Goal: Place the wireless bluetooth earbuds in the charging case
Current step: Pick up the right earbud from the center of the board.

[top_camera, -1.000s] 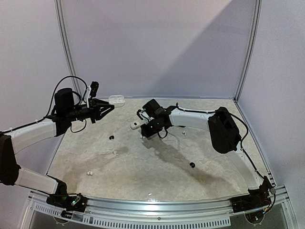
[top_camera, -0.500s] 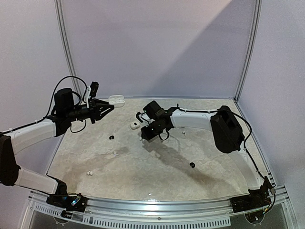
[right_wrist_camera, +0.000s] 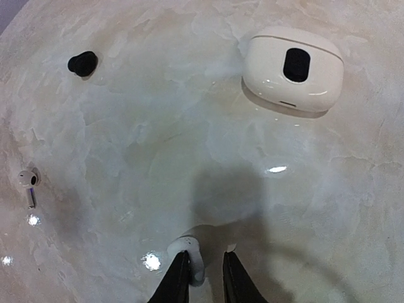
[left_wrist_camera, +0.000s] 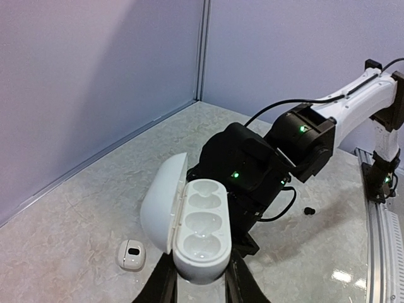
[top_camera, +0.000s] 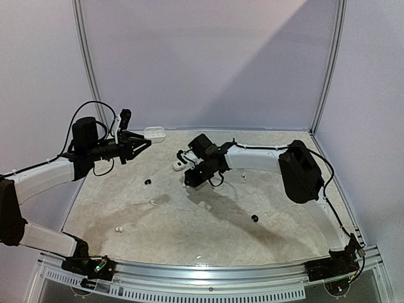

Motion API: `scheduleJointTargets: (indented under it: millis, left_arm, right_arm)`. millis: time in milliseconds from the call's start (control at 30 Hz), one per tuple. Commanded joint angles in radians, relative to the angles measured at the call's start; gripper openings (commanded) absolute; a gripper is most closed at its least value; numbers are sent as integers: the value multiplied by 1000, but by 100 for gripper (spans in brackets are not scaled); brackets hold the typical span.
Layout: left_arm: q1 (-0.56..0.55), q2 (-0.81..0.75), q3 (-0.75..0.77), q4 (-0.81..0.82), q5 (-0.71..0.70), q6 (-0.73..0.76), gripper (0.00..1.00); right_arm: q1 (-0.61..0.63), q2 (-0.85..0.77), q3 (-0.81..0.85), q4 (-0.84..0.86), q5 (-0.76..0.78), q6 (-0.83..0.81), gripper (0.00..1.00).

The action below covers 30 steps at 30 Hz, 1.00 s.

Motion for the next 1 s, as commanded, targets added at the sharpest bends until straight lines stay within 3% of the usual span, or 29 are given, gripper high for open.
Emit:
scheduleJointTargets:
  millis: [0, 100, 300, 633, 800, 967]
  left_arm:
    - [9, -14, -8, -16, 4, 19, 0]
    - [8, -14, -7, -17, 4, 27, 0]
    - [8, -15, -9, -21, 2, 33, 0]
    - [8, -22, -15, -27, 25, 57, 0]
    - [8, -27, -9, -34, 162, 141, 0]
    - [4, -10, 8, -69, 307, 223, 0]
  right_arm:
    - [31, 22, -5, -56, -63, -20, 19]
    - [32, 25, -4, -56, -81, -22, 20]
    - [33, 29, -5, -62, -80, -25, 7]
    - [26, -37, -13, -45, -85, -35, 0]
    - [-8, -220, -114, -7, -139, -89, 0]
    - [-21, -466, -265, 27, -171, -255, 0]
